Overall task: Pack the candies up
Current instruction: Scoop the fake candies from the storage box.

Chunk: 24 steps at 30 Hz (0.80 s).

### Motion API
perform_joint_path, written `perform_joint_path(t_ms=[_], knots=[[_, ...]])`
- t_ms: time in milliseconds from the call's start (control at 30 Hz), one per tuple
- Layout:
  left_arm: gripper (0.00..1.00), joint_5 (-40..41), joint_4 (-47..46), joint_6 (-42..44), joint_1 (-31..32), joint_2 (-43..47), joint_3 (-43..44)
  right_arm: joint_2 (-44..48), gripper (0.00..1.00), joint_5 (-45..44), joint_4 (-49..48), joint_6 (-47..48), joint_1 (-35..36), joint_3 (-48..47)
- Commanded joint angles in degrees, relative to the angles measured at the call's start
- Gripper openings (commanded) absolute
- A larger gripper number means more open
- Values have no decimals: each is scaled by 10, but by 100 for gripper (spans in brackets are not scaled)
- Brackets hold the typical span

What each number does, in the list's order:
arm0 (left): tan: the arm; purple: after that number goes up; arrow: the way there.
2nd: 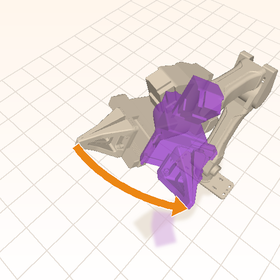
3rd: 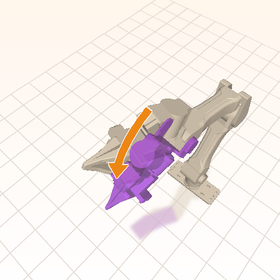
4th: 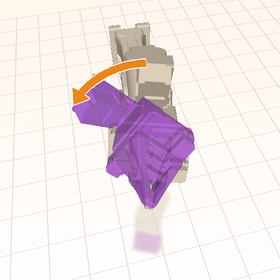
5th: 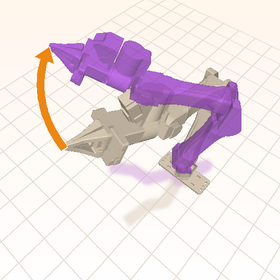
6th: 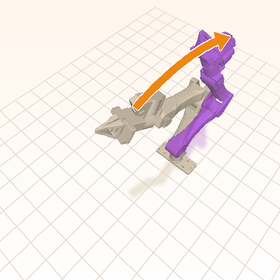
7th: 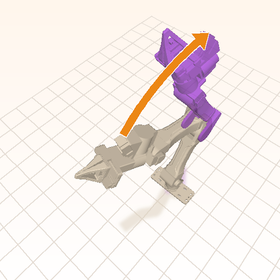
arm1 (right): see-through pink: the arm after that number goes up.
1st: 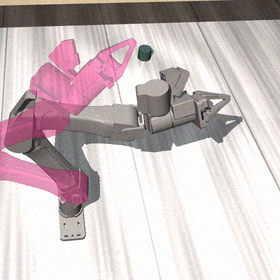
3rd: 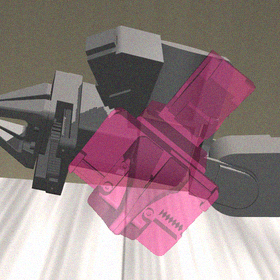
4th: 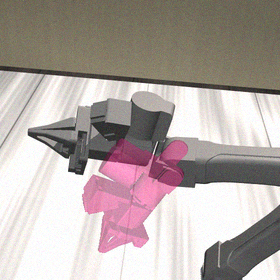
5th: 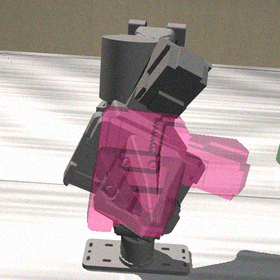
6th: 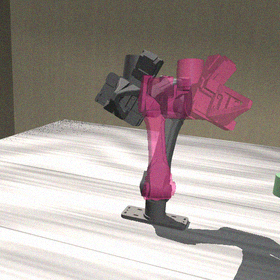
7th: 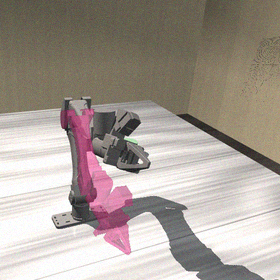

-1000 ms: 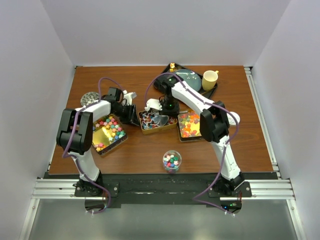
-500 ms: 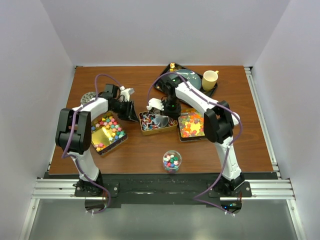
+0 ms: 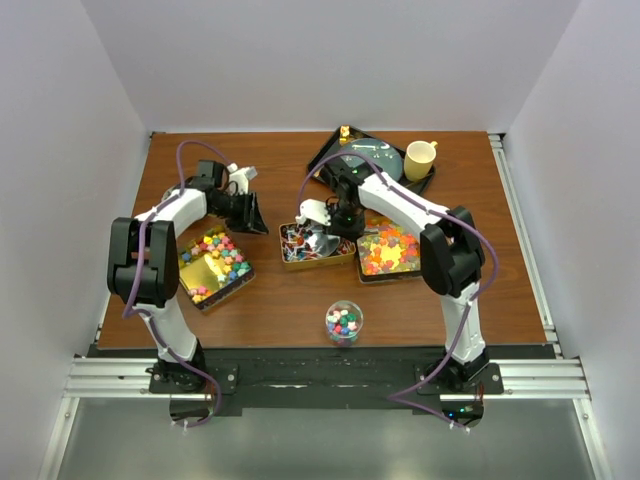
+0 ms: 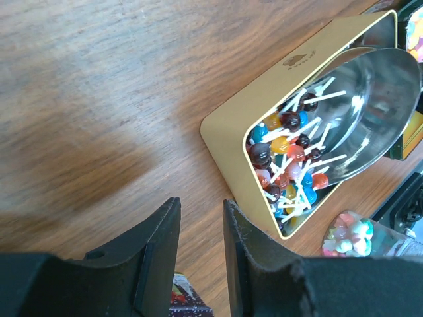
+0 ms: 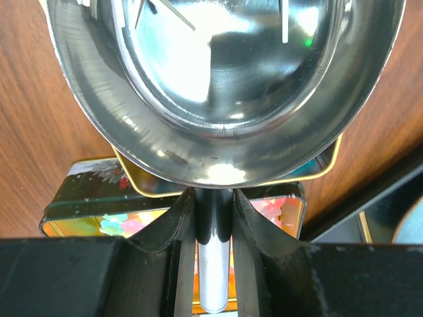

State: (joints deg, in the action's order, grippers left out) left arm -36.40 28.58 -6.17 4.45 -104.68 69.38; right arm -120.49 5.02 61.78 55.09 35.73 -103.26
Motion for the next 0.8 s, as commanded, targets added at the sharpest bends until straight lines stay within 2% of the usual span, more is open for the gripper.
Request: perform_joint_path(t_ms=[0,167,300,400,567,767], knots=[[37,-10,19,23,-8,1,25,64,0,-9,-64,-11,2,36],[37,-11,23,19,-8,7,22,104,0,-40,-125,-5,4,101],[37,-11,23,19,-8,7,19,93,0,-5,-84,-23,-7,87],[37,-8,22,21,-8,10,19,97,0,32,-94,-45,-23,104],[37,-2,28,36,-8,14,18,89,0,156,-89,-69,-66,108],[38,-12,59,77,-10,19,13,108,0,208,-124,-52,-77,155]])
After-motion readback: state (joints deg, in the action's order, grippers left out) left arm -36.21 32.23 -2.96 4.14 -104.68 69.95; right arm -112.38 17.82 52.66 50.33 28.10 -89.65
